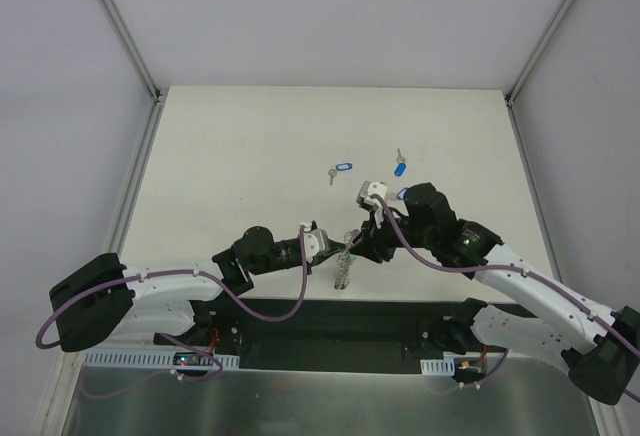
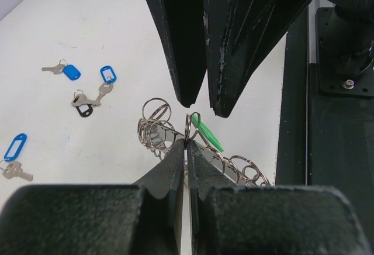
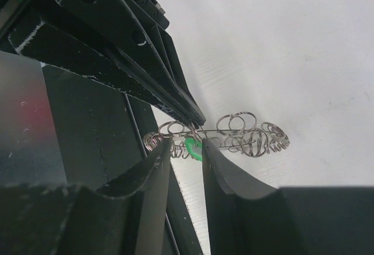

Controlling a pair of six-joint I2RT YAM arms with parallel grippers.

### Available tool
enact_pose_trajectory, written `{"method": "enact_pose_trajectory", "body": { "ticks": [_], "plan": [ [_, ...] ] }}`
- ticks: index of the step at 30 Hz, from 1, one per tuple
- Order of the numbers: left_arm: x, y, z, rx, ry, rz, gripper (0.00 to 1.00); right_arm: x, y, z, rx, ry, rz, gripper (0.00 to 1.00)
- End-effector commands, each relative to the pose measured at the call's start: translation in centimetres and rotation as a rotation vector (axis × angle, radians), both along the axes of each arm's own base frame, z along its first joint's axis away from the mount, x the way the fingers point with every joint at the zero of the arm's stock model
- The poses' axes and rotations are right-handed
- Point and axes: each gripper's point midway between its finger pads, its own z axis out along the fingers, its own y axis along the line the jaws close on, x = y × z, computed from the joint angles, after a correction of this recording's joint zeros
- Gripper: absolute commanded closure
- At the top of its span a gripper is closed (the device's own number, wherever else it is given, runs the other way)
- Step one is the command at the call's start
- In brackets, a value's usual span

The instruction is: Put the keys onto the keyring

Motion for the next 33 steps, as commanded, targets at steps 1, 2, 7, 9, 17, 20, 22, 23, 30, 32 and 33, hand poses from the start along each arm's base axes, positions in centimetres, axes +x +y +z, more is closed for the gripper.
{"method": "enact_pose_trajectory", "body": {
  "ticks": [1, 2, 7, 9, 17, 20, 22, 23, 30, 32, 33],
  "plan": [
    [0.3, -0.6, 3.2, -0.084, -0.038, 0.011, 1.00, 0.8, 0.6, 0.2, -0.006, -0.024, -0.032, 0.69],
    [0.4, -0.6, 3.3, -0.086, -0.036, 0.012, 1.00, 0.9, 0.6, 0.0, -0.015, -0.024, -0.037, 0.71],
    [0.5, -0.5, 3.2, -0.085, -0.030, 0.021, 1.00, 1.3, 0.6, -0.7, -0.040, -0.025, -0.056, 0.72],
    [0.6, -0.5, 3.3, -0.087, -0.028, 0.029, 1.00, 1.4, 0.8, -0.8, -0.042, -0.023, -0.062, 0.72],
    [1.1, 0.0, 3.3, -0.085, -0.018, 0.072, 1.00, 1.7, 0.7, -1.5, -0.065, -0.027, -0.084, 0.89],
    [1.3, 0.3, 3.3, -0.085, -0.019, 0.092, 1.00, 1.9, 0.3, -1.6, -0.078, -0.031, -0.103, 0.93],
    [1.3, 0.5, 3.4, -0.088, -0.020, 0.098, 1.00, 2.0, 0.1, -1.7, -0.089, -0.034, -0.116, 0.98],
    [1.4, 0.5, 3.5, -0.090, -0.023, 0.100, 1.00, 2.1, 0.0, -1.8, -0.093, -0.034, -0.120, 0.99],
    [1.4, 1.0, 3.7, -0.102, -0.028, 0.117, 1.00, 2.3, -0.5, -2.5, -0.126, -0.031, -0.142, 0.99],
    [1.3, 1.1, 3.7, -0.102, -0.028, 0.118, 1.00, 2.3, -0.4, -2.5, -0.120, -0.026, -0.141, 0.99],
    [1.3, 1.2, 3.7, -0.101, -0.029, 0.118, 1.00, 2.0, -0.2, -2.3, -0.104, -0.020, -0.130, 0.99]
  ]
}}
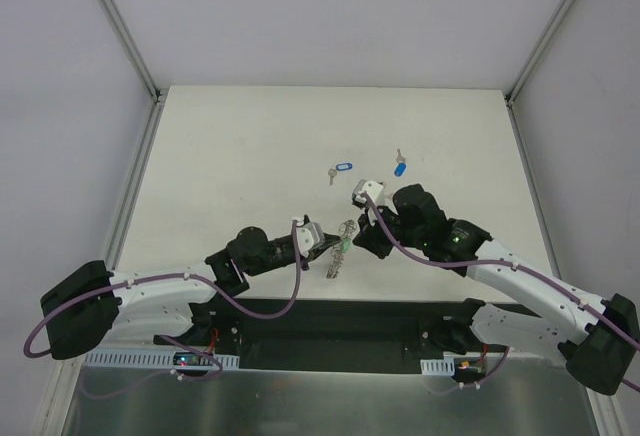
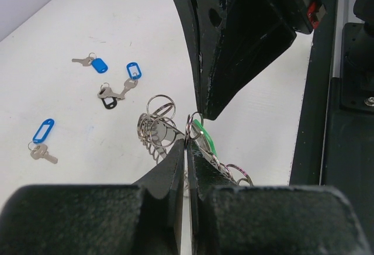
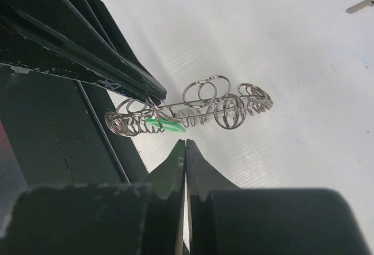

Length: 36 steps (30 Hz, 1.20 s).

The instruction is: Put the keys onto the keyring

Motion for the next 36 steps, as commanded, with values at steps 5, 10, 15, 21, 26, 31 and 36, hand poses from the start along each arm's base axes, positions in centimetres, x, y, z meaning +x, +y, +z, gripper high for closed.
{"method": "enact_pose_trajectory", "body": {
  "ticks": [5, 10, 15, 21, 26, 31, 36],
  "plan": [
    [0.2, -0.1, 2.6, -0.078, -0.035, 0.018, 1.00, -0.5, 1.1, 2.1, 0.112, -0.004, 0.007, 0.77],
    [0.4, -0.1, 2.2, -0.058, -0.036, 0.026, 1.00, -0.5, 1.8, 3.3, 0.175, 0.016, -0.015, 0.64],
    [0.6, 0.0, 2.0, -0.046, -0.040, 0.035, 1.00, 0.3, 2.3, 3.6, 0.215, 0.033, -0.065, 0.64],
    [0.6, 0.0, 2.1, -0.044, -0.046, 0.039, 1.00, 0.9, 3.2, 3.1, 0.234, 0.068, -0.097, 0.68],
    [0.9, 0.2, 2.1, -0.041, -0.044, 0.058, 1.00, 1.0, 3.4, 2.5, 0.220, 0.088, -0.100, 0.71],
    [1.2, 0.5, 2.1, -0.035, -0.043, 0.084, 1.00, 1.1, 2.9, 1.6, 0.193, 0.102, -0.126, 0.71],
    [1.3, 0.5, 2.1, -0.031, -0.043, 0.085, 1.00, 1.3, 2.7, 1.4, 0.187, 0.099, -0.147, 0.71]
  ]
}}
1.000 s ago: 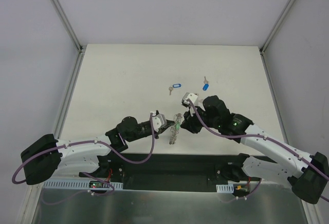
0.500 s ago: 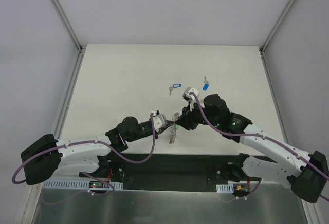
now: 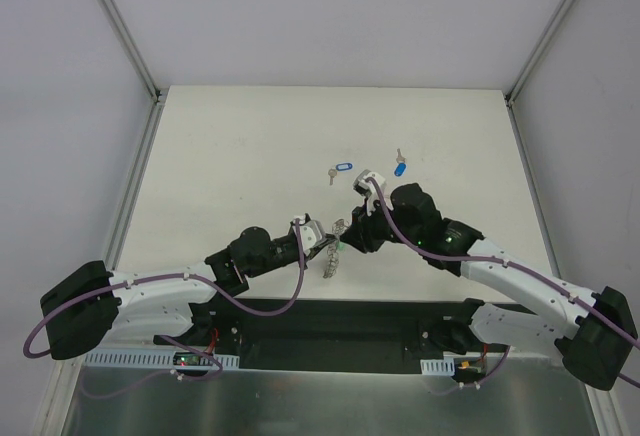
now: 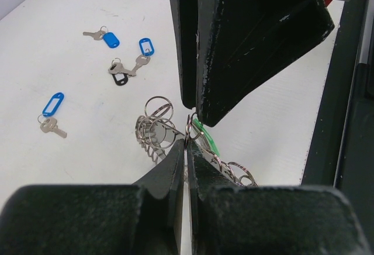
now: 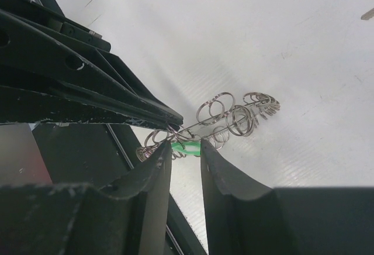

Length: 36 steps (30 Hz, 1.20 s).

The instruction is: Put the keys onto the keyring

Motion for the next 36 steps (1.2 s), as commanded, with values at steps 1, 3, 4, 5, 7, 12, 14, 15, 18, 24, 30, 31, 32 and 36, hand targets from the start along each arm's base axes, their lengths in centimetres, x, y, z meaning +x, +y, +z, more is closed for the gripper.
{"method": "enact_pose_trajectory", "body": {
  "ticks": [1, 3, 4, 5, 7, 12, 14, 15, 18, 24, 30, 31, 32, 36],
  "plan": [
    [0.4, -0.5, 3.5, -0.083, -0.066, 0.011, 1.00, 0.5, 0.2, 0.6, 0.024, -0.010, -0.030, 0.71],
    [0.3, -0.5, 3.5, -0.085, -0.067, 0.008, 1.00, 0.5, 0.4, 0.6, 0.028, -0.006, -0.029, 0.71],
    [0.3, -0.5, 3.5, -0.085, -0.067, 0.008, 1.00, 0.4, 0.5, 0.6, 0.032, -0.005, -0.025, 0.72],
    [0.4, -0.5, 3.5, -0.083, -0.066, 0.011, 1.00, 0.5, 0.6, 0.6, 0.033, -0.006, -0.022, 0.73],
    [0.4, -0.5, 3.5, -0.083, -0.066, 0.011, 1.00, 0.5, 0.7, 0.6, 0.035, -0.003, -0.022, 0.77],
    [0.3, -0.5, 3.5, -0.086, -0.065, 0.007, 1.00, 0.6, 0.9, 0.5, 0.040, 0.005, -0.025, 0.80],
    [0.3, -0.5, 3.6, -0.088, -0.065, 0.008, 1.00, 0.6, 0.9, 0.5, 0.043, 0.006, -0.025, 0.81],
    [0.3, -0.5, 3.6, -0.087, -0.065, 0.010, 1.00, 0.6, 0.9, 0.4, 0.041, 0.007, -0.026, 0.83],
    [0.3, -0.5, 3.8, -0.093, -0.066, 0.012, 1.00, 0.7, 0.8, 0.3, 0.037, 0.004, -0.034, 0.93],
    [0.5, 0.2, 4.0, -0.105, -0.073, 0.038, 1.00, 1.3, -0.2, -0.6, -0.008, -0.003, -0.087, 0.99],
    [0.2, 0.6, 4.5, -0.142, -0.092, 0.035, 1.00, 1.5, -1.1, -1.1, -0.042, 0.000, -0.120, 0.99],
    [0.1, 0.6, 4.6, -0.145, -0.093, 0.032, 1.00, 1.4, -1.0, -1.2, -0.045, 0.002, -0.117, 0.99],
    [0.0, 0.6, 4.6, -0.146, -0.094, 0.027, 1.00, 1.5, -1.0, -1.2, -0.046, 0.004, -0.119, 0.99],
    [0.1, 0.8, 4.7, -0.154, -0.095, 0.033, 1.00, 1.5, -1.2, -1.4, -0.052, 0.001, -0.126, 0.99]
  ]
}}
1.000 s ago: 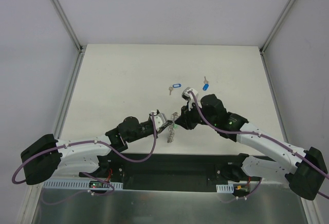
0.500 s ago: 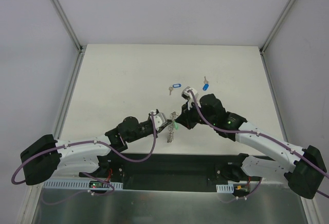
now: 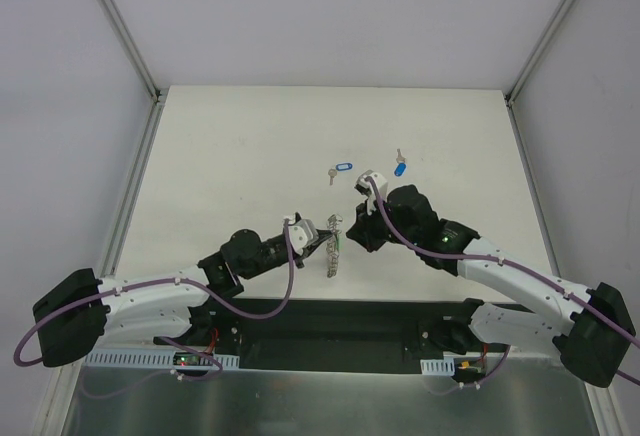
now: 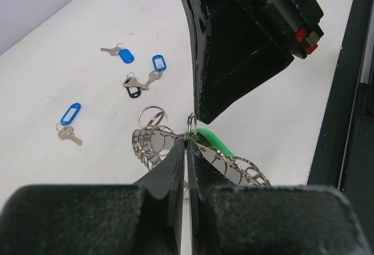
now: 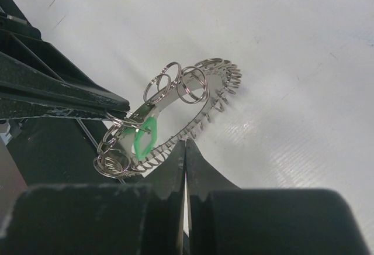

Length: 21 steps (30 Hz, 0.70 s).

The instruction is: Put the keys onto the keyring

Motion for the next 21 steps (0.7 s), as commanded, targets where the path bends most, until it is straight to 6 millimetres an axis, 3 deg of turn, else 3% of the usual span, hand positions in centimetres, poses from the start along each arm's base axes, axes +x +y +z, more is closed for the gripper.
{"method": "enact_pose_trajectory", "body": {
  "ticks": [1, 4, 5, 8, 21],
  "plan": [
    [0.0, 0.0, 2.7, -0.093, -0.059, 0.006, 1.00, 0.1, -0.1, 0.4, 0.014, -0.016, -0.007, 0.99],
    [-0.1, 0.0, 2.5, -0.085, -0.061, 0.003, 1.00, -0.7, 0.5, 1.6, 0.077, -0.048, 0.054, 0.91],
    [-0.2, -0.1, 2.5, -0.082, -0.060, -0.003, 1.00, -0.9, 0.7, 2.0, 0.089, -0.059, 0.074, 0.83],
    [-0.4, -0.3, 2.3, -0.075, -0.060, -0.025, 1.00, -1.5, 1.1, 3.0, 0.113, -0.100, 0.144, 0.71],
    [-1.6, -0.9, 2.7, -0.077, -0.083, -0.105, 1.00, -1.2, 2.0, 3.4, 0.095, -0.139, 0.218, 0.68]
  ]
}}
